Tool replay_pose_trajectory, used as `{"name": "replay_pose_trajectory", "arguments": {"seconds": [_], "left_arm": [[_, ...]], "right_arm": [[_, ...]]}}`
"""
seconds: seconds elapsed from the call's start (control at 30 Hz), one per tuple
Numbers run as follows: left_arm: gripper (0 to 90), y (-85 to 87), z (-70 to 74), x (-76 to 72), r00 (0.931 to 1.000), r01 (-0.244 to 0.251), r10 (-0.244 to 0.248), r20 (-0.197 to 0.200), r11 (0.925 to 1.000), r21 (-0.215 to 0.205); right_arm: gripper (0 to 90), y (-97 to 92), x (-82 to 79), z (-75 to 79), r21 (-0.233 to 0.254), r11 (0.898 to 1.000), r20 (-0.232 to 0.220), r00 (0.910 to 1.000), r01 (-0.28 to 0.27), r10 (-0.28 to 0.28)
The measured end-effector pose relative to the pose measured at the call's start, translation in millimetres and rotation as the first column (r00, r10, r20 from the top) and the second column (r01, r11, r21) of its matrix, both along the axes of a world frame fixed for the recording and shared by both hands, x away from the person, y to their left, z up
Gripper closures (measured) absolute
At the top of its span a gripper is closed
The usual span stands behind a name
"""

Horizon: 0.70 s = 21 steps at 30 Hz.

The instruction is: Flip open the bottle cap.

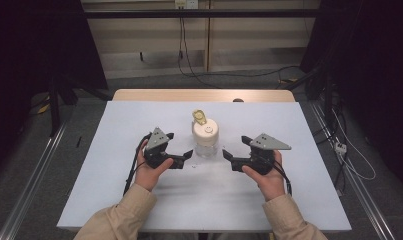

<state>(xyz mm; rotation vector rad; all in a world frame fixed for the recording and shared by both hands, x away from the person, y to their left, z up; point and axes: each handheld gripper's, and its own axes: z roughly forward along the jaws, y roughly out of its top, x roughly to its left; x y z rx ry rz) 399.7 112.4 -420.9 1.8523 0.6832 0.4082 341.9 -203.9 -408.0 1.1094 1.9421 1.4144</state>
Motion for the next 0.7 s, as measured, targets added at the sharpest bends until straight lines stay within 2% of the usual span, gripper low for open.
{"name": "replay_pose_trajectory", "arguments": {"seconds": [0.07, 0.1, 0.2, 0.33, 0.6, 0.7], "left_arm": [[6.1, 7.0, 1.4, -3.0, 1.0000, -0.004, 0.004, 0.005, 1.0000, -0.001], [6.2, 10.8, 2.1, -3.6, 0.9999, -0.004, 0.004, 0.011, 1.0000, 0.006], [6.2, 20.6, 3.4, -8.2, 0.9999, -0.017, 0.017, 0.000, 0.9998, -0.015], [6.2, 31.3, 4.5, -13.8, 0.9999, -0.011, 0.011, -0.004, 0.9997, -0.022], [7.1, 42.7, 4.1, -21.9, 0.9999, -0.017, 0.017, -0.004, 0.9998, -0.011], [7.3, 47.3, 5.5, -23.7, 0.9998, -0.018, 0.018, -0.007, 0.9995, -0.027]], "right_arm": [[15.3, -1.8, -3.8, -2.1, -0.020, 1.000, 0.013, 0.9999, 0.002, -0.002], [15.3, -2.2, -5.6, -2.6, -0.017, 1.000, 0.015, 0.9999, 0.002, -0.002], [15.0, -5.4, -8.9, -3.6, -0.005, 1.000, 0.015, 0.9999, 0.005, -0.005], [15.0, -10.9, -13.7, -5.3, -0.003, 1.000, 0.021, 0.9997, 0.015, -0.015], [14.6, -26.4, -25.7, -10.4, -0.013, 0.999, 0.021, 0.9989, 0.043, -0.042], [13.6, -31.4, -29.2, -15.3, -0.021, 0.998, 0.016, 0.9984, 0.054, -0.053]]}}
